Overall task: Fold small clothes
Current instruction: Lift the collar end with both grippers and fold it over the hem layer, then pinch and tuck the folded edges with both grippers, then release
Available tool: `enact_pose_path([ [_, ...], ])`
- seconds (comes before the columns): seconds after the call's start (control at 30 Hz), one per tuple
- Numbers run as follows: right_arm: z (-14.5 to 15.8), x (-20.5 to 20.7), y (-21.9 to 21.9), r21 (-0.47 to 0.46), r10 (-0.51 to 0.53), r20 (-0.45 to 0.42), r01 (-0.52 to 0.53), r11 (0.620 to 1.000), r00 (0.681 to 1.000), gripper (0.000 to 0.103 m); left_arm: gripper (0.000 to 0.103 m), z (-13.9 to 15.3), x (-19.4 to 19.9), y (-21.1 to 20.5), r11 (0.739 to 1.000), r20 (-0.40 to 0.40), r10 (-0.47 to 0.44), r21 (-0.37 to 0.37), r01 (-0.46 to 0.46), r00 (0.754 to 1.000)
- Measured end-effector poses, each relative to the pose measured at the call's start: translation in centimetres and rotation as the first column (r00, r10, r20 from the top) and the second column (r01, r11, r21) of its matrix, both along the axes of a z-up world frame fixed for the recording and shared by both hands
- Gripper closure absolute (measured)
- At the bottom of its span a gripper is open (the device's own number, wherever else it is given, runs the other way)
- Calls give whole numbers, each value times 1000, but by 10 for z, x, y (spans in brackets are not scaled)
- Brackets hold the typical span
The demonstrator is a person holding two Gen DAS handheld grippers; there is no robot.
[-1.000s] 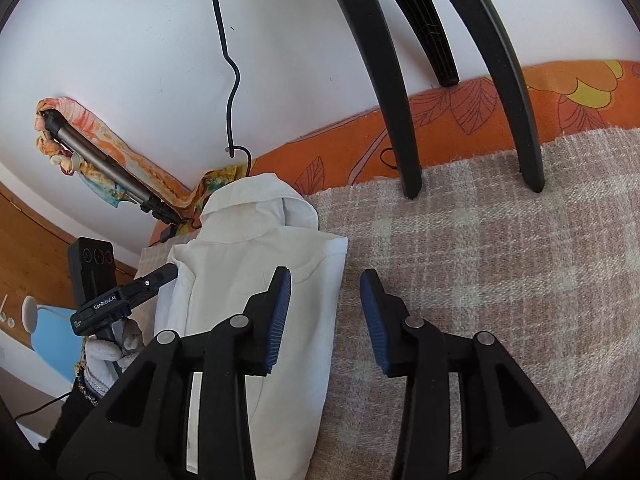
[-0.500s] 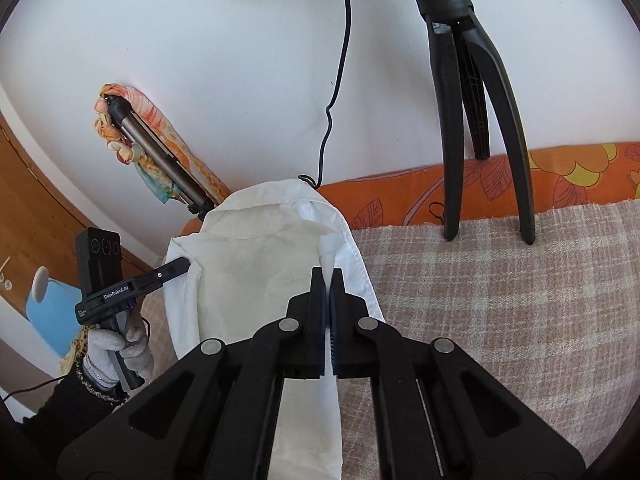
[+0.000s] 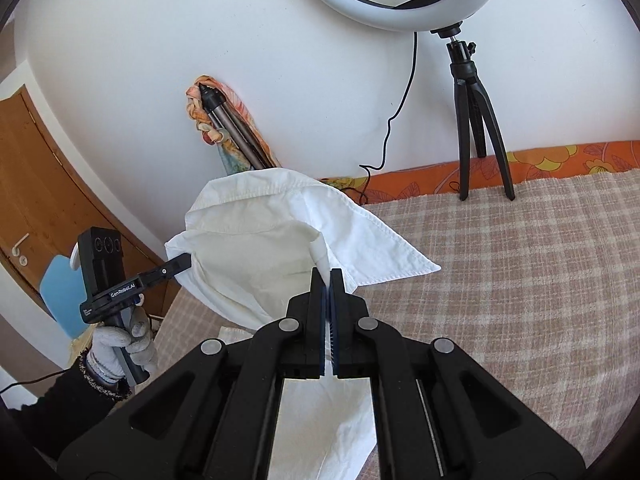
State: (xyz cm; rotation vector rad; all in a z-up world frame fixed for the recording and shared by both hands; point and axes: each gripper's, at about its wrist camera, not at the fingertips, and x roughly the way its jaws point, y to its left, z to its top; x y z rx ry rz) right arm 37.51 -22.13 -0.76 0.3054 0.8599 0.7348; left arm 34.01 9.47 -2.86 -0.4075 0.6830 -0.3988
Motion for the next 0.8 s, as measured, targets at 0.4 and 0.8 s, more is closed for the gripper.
enact_pose_path([
  [0.4,-33,-100,-12,-80,3,-21,-5,997,1000,100,99,-40,-84,-15,998,-50,-1,63,4,999],
  [0.8,-74,-157,-18,-248,19,-45,-30,968,999,100,99,-70,-145,-22,981,-101,-60,179,77,993],
])
